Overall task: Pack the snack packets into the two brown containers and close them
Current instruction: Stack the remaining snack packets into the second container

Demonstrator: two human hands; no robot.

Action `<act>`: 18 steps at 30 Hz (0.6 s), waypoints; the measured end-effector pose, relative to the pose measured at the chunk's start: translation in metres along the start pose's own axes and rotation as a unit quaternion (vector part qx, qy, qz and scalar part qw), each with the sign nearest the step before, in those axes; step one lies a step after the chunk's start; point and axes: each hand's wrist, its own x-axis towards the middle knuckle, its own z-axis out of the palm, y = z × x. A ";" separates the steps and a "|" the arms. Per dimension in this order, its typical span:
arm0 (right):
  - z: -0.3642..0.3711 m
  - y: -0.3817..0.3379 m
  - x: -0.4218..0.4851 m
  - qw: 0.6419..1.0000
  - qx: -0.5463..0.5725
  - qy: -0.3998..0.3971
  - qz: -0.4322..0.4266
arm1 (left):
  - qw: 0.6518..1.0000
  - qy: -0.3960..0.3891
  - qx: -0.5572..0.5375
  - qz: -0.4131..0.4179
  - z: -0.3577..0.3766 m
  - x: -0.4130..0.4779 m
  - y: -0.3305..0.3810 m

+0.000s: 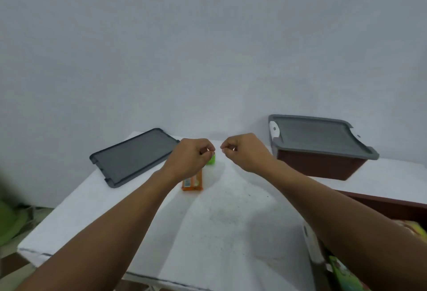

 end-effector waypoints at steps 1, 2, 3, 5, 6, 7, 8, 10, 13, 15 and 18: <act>0.009 -0.003 0.011 1.000 0.001 -0.001 0.002 | 1.000 -0.011 0.002 -0.009 -0.003 0.004 -0.012; 0.018 -0.006 0.021 1.000 0.000 -0.003 0.007 | 1.000 -0.021 0.008 -0.018 -0.005 0.007 -0.023; 0.025 -0.008 0.029 1.000 -0.005 -0.006 0.010 | 0.999 -0.029 0.017 -0.027 -0.006 0.009 -0.032; 0.038 -0.009 0.044 0.999 -0.020 -0.021 0.018 | 0.996 -0.046 0.058 -0.048 -0.006 0.014 -0.049; 0.045 -0.009 0.052 0.999 -0.028 -0.033 0.021 | 0.993 -0.057 0.086 -0.063 -0.004 0.016 -0.057; 0.051 -0.008 0.058 0.998 -0.035 -0.043 0.024 | 0.988 -0.070 0.108 -0.083 -0.002 0.017 -0.063; 0.056 -0.005 0.063 0.997 -0.038 -0.053 0.029 | 0.983 -0.083 0.121 -0.107 0.001 0.018 -0.067; 0.068 -0.001 0.075 0.996 -0.047 -0.070 0.041 | 0.977 -0.094 0.119 -0.152 0.006 0.018 -0.075; 0.083 0.007 0.088 0.990 -0.081 -0.103 0.055 | 0.959 -0.144 0.120 -0.212 0.017 0.018 -0.080; 0.093 0.011 0.096 0.984 -0.105 -0.130 0.057 | 0.946 -0.172 0.102 -0.256 0.027 0.020 -0.086; 0.107 0.015 0.105 0.975 -0.127 -0.176 0.036 | 0.940 -0.162 0.090 -0.288 0.040 0.025 -0.088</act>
